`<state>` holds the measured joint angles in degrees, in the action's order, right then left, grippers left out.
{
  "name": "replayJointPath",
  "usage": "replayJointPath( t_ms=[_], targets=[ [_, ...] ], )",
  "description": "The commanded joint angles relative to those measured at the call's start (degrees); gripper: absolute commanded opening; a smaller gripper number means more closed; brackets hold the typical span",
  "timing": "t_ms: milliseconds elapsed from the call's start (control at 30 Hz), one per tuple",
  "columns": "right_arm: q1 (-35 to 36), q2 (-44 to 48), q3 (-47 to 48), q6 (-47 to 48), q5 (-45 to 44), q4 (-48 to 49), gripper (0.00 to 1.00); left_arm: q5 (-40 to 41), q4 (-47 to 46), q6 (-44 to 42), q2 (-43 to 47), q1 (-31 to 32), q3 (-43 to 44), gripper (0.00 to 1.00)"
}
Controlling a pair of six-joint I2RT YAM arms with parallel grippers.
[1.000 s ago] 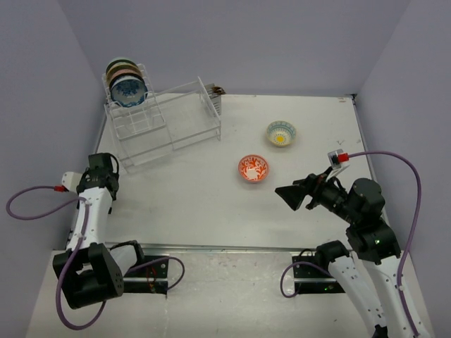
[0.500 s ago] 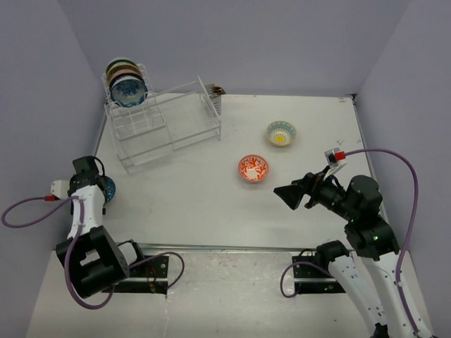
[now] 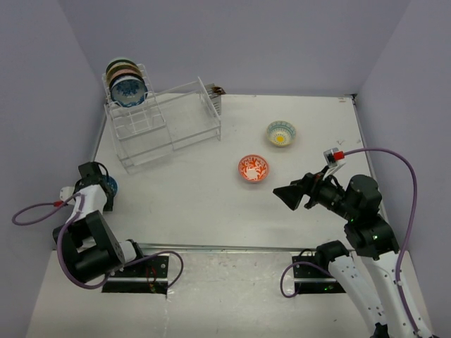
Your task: Unload the bowls from the dish rack
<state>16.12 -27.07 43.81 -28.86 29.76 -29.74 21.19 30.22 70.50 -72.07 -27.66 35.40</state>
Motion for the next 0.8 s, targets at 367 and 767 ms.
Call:
replayJointPath(
  t_ms=[367,767],
  targets=[
    [0.1,1.3,1.8,1.6,1.0,-0.1,0.99,4.8,9.5,3.2,18.2,-0.5,-0.6,0.00],
    [0.1,1.5,2.7,-0.4,-3.2,1.4,0.99,-28.4,2.1,-19.6,47.0,-0.4,6.9,0.00]
  ],
)
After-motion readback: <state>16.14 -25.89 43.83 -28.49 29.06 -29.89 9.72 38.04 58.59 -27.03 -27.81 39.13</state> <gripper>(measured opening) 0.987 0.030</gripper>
